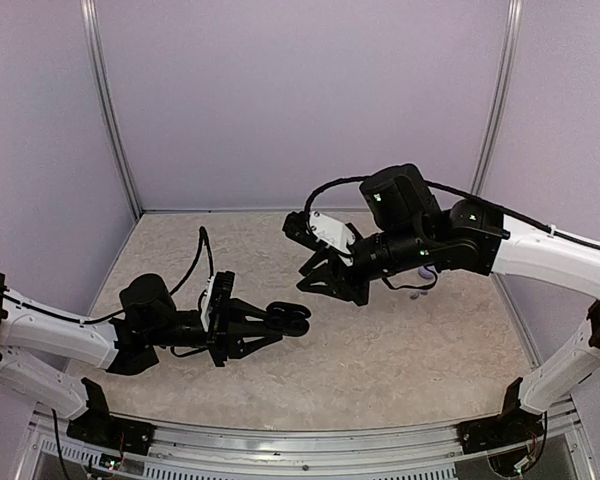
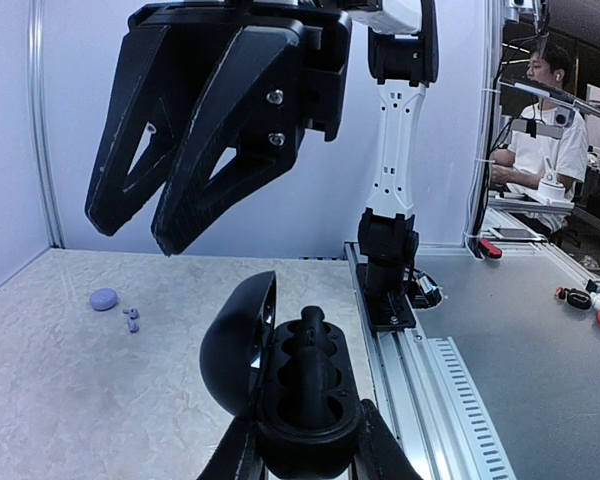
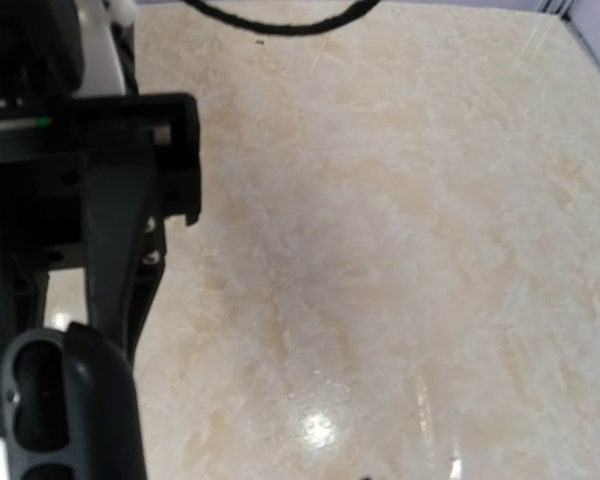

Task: Insert the wireless bluetooth earbuds into the charging case
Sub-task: Close the charging case.

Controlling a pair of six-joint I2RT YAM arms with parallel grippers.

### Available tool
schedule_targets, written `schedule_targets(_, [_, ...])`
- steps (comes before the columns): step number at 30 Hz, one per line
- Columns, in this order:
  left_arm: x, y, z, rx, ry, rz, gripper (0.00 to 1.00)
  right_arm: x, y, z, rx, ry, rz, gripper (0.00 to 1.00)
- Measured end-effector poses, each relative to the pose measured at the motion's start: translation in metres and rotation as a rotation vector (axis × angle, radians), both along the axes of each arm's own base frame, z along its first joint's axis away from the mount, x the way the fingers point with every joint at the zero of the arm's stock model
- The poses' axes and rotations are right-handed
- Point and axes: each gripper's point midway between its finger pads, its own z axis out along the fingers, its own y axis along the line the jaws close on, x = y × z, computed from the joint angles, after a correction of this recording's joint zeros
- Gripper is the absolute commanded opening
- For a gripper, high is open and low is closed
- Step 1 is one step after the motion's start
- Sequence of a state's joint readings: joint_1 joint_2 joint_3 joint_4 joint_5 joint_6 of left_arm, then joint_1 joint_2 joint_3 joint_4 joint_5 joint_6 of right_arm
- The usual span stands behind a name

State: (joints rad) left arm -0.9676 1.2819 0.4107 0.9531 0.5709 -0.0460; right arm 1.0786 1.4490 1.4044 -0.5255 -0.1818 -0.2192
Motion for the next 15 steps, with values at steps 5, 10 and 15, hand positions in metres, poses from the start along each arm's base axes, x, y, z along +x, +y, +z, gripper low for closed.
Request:
schedule_targets(5, [0.001,0.0,0.001,-0.001,0.009,0.002,0.1,-0.007,0.006,-0.012,-0.014,0.037,0.043,0.26])
schedule_targets(10, [0.002,-0.001,0.003,-0.005,0.019,0.003,0.1,-0.018,0.008,-0.016,-0.012,0.069,0.099,0.26])
schedule_targets(15, [0.003,-0.001,0.003,-0.005,0.03,0.005,0.09,-0.028,0.007,-0.025,-0.021,0.093,0.136,0.26])
